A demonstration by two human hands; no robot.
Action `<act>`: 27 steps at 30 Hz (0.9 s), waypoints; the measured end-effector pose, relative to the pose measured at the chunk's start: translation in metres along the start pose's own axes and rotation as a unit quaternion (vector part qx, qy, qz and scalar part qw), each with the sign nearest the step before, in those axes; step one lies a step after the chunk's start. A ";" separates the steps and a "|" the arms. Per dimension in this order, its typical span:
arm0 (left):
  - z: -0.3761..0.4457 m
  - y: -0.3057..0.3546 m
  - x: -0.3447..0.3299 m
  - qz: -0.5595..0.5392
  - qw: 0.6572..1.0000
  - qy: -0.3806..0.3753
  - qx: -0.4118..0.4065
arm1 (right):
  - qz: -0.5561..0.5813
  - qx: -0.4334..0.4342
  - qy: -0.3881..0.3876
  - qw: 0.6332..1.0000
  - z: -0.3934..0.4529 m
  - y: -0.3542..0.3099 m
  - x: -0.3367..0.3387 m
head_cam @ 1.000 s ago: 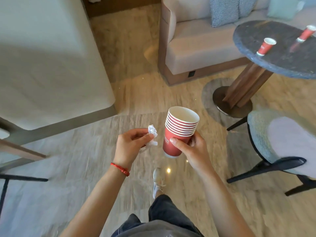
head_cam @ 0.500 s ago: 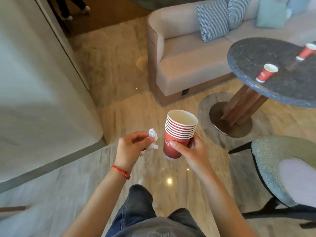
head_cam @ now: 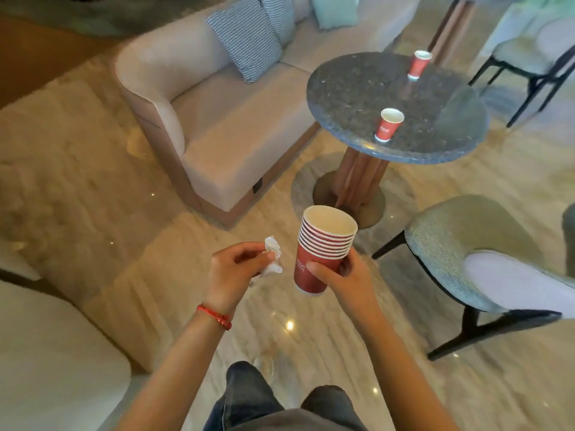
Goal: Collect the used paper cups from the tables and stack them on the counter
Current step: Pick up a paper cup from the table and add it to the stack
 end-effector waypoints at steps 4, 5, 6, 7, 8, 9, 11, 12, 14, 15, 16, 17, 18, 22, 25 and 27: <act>0.051 -0.001 -0.021 0.019 0.998 -0.056 -0.003 | 0.001 -0.001 0.061 0.998 0.021 0.006 0.012; 0.060 0.001 -0.029 0.018 0.997 -0.071 -0.001 | -0.002 -0.006 0.072 0.997 0.024 0.006 0.017; 0.068 0.003 -0.038 0.017 0.996 -0.087 -0.002 | -0.006 -0.009 0.086 0.996 0.027 0.006 0.022; 0.076 0.007 -0.047 0.015 0.995 -0.099 -0.002 | -0.007 -0.008 0.100 0.995 0.032 0.005 0.028; 0.085 0.010 -0.057 0.014 0.994 -0.111 -0.002 | -0.006 -0.005 0.112 0.994 0.038 0.003 0.034; 0.094 0.012 -0.066 0.017 0.992 -0.122 -0.004 | -0.006 -0.001 0.125 0.992 0.044 0.002 0.039; 0.111 0.017 -0.087 0.026 0.989 -0.145 -0.007 | -0.005 0.000 0.150 0.989 0.060 0.002 0.051; 0.120 0.019 -0.097 0.028 0.987 -0.155 -0.011 | 0.000 0.003 0.161 0.987 0.069 0.002 0.058; 0.142 0.009 -0.120 0.029 0.985 -0.171 -0.025 | 0.007 0.009 0.178 0.984 0.089 0.019 0.071; 0.152 0.006 -0.131 0.029 0.984 -0.176 -0.028 | 0.012 0.010 0.183 0.983 0.101 0.024 0.078; 0.162 0.006 -0.142 0.031 0.983 -0.181 -0.030 | 0.015 0.010 0.188 0.982 0.112 0.026 0.086; 0.172 0.007 -0.153 0.030 0.982 -0.185 -0.030 | 0.017 0.009 0.195 0.981 0.123 0.027 0.094; 0.182 0.008 -0.164 0.031 0.981 -0.189 -0.034 | 0.015 0.010 0.201 0.979 0.135 0.028 0.103; 0.226 0.021 -0.206 0.026 0.982 -0.186 -0.032 | 0.013 0.015 0.205 0.979 0.189 0.017 0.137; 0.255 0.024 -0.235 0.017 0.982 -0.186 -0.021 | 0.001 0.016 0.213 0.977 0.223 0.014 0.159; 0.278 0.016 -0.255 0.013 0.983 -0.183 -0.027 | -0.005 0.020 0.216 0.976 0.251 0.026 0.173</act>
Point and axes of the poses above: each hand's wrist, its own z-axis towards the middle knuckle, its own x-axis out of the back of the hand, y = z × x, the point moved 7 cm from there along z, towards the middle knuckle, and after that the axes turned 1 degree about -z, right-handed, at the moved point
